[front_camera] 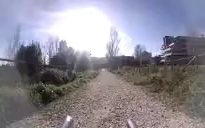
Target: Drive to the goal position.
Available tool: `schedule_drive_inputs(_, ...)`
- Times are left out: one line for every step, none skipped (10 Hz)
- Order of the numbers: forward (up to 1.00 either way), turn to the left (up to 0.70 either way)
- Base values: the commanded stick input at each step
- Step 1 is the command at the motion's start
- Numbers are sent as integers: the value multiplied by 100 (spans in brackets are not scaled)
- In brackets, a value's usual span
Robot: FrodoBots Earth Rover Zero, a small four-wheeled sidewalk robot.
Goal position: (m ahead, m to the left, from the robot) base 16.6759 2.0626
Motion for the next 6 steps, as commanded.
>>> schedule_drive_inputs(50, 0)
schedule_drive_inputs(50, -12)
schedule_drive_inputs(50, -50)
schedule_drive_inputs(50, 0)
schedule_drive_inputs(50, 0)
schedule_drive_inputs(50, 0)
